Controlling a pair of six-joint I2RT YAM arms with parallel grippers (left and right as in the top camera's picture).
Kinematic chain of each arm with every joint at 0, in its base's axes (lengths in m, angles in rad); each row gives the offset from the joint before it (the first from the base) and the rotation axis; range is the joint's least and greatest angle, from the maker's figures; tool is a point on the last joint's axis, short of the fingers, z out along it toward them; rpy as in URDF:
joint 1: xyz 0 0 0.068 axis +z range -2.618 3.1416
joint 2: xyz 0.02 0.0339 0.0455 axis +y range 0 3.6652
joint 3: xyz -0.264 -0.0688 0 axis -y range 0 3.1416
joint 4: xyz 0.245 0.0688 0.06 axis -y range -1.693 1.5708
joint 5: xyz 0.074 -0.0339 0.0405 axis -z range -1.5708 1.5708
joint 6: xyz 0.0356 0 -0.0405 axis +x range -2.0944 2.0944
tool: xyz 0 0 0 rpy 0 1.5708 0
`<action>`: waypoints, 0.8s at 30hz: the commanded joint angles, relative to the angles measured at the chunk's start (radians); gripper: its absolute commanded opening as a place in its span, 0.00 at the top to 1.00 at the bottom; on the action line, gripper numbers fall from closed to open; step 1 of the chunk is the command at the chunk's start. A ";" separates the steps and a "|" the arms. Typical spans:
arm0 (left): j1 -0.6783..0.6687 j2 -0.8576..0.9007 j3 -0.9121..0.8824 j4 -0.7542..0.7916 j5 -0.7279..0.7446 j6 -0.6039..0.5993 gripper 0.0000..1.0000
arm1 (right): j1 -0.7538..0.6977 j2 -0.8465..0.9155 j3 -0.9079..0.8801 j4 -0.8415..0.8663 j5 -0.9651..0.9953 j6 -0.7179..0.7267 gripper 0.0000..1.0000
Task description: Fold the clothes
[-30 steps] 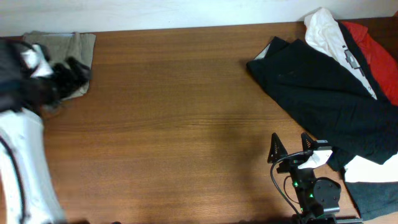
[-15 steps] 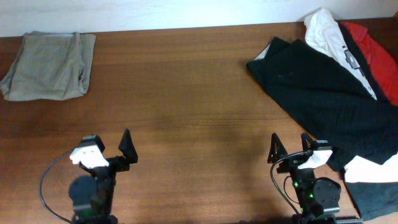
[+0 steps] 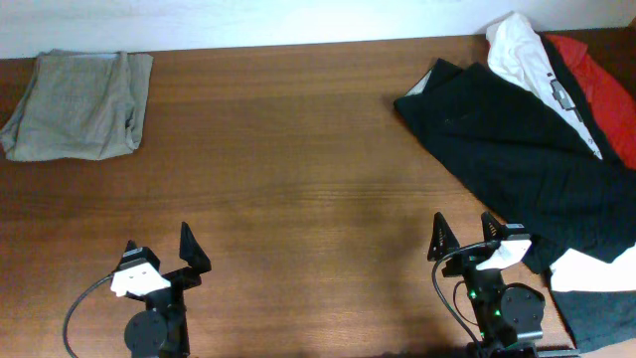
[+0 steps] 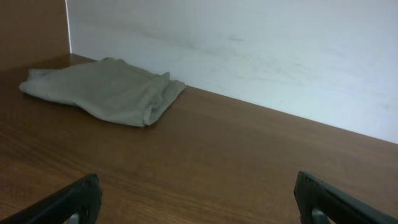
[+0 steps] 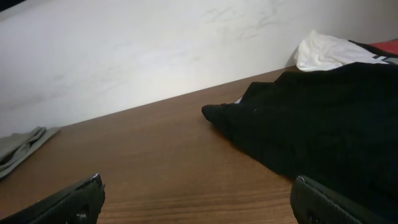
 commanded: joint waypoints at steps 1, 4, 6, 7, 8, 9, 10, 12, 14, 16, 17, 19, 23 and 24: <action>0.001 -0.011 -0.004 -0.006 0.009 0.099 0.01 | 0.008 -0.007 -0.005 -0.005 0.008 0.002 0.01; 0.001 -0.011 -0.004 -0.012 0.063 0.205 0.01 | 0.008 -0.007 -0.005 -0.005 0.008 0.001 0.01; 0.001 -0.011 -0.003 -0.011 0.063 0.204 0.01 | 0.008 -0.007 -0.005 -0.005 0.008 0.002 0.01; 0.001 -0.010 -0.003 -0.011 0.063 0.204 0.01 | 0.008 -0.007 -0.005 -0.005 0.008 0.001 0.01; 0.001 -0.010 -0.003 -0.011 0.063 0.204 0.01 | 0.008 -0.007 -0.005 -0.005 0.008 0.001 0.01; 0.001 -0.010 -0.003 -0.011 0.063 0.204 0.01 | 0.008 -0.007 -0.005 -0.005 0.008 0.001 0.01; 0.001 -0.010 -0.003 -0.011 0.063 0.204 0.01 | 0.008 -0.007 -0.005 -0.005 0.008 0.002 0.01; 0.001 -0.010 -0.003 -0.011 0.063 0.204 0.01 | 0.008 -0.007 -0.005 -0.005 0.008 0.001 0.01; 0.001 -0.010 -0.003 -0.011 0.063 0.204 0.01 | 0.008 -0.007 -0.005 -0.005 0.008 0.002 0.01; 0.001 -0.010 -0.003 -0.011 0.063 0.204 0.01 | 0.008 -0.007 -0.005 -0.005 0.008 0.001 0.01; 0.001 -0.010 -0.003 -0.011 0.063 0.204 0.01 | 0.008 -0.007 -0.005 -0.005 0.008 0.002 0.01; 0.001 -0.010 -0.003 -0.011 0.063 0.204 0.01 | 0.008 -0.007 -0.005 -0.005 0.008 0.002 0.01; 0.001 -0.010 -0.003 -0.011 0.063 0.204 0.01 | 0.008 -0.007 -0.005 -0.005 0.008 0.002 0.01; 0.001 -0.010 -0.003 -0.011 0.063 0.204 0.01 | 0.008 -0.007 -0.005 -0.005 0.008 0.001 0.01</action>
